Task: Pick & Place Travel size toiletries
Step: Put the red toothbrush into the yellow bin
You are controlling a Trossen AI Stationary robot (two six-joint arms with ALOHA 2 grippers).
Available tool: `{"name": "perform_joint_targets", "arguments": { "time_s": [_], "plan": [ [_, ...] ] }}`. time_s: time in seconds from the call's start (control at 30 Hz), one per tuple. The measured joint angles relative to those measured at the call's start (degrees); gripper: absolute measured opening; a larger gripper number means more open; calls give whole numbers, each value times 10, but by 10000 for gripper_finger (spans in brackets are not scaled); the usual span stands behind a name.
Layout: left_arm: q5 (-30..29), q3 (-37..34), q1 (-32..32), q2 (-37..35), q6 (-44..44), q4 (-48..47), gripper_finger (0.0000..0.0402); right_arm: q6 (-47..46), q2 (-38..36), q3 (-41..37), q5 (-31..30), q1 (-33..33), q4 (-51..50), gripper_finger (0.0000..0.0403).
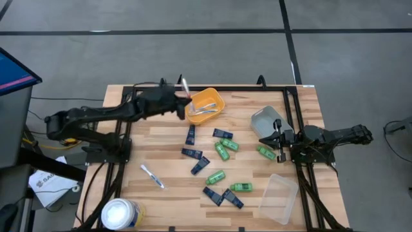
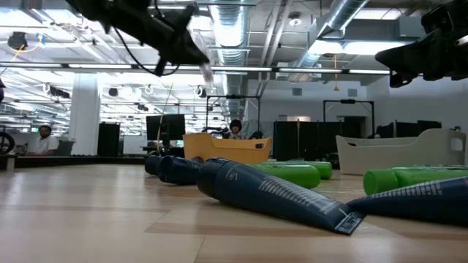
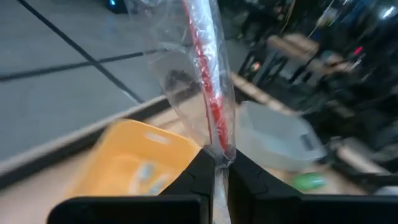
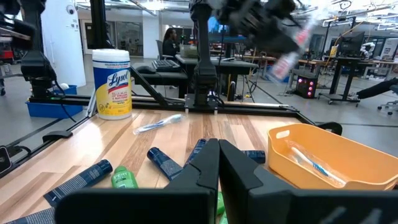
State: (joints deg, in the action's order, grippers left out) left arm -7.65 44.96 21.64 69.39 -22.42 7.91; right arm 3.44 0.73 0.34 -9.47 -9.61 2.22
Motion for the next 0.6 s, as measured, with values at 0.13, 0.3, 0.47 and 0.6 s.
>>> {"name": "perform_joint_targets", "arguments": {
  "time_s": [0.13,0.3,0.47,0.6],
  "plan": [
    [39,37,44,63,73,-1,9,0,0,0,0,0,0,0],
    [51,85,67,145,173,-29,9,0,0,0,0,0,0,0],
    [51,126,66,210,253,-108,13,-4,0,0,0,0,0,0],
    [51,136,56,236,320,-133,20,-4,0,0,0,0,0,0]
  ]
}}
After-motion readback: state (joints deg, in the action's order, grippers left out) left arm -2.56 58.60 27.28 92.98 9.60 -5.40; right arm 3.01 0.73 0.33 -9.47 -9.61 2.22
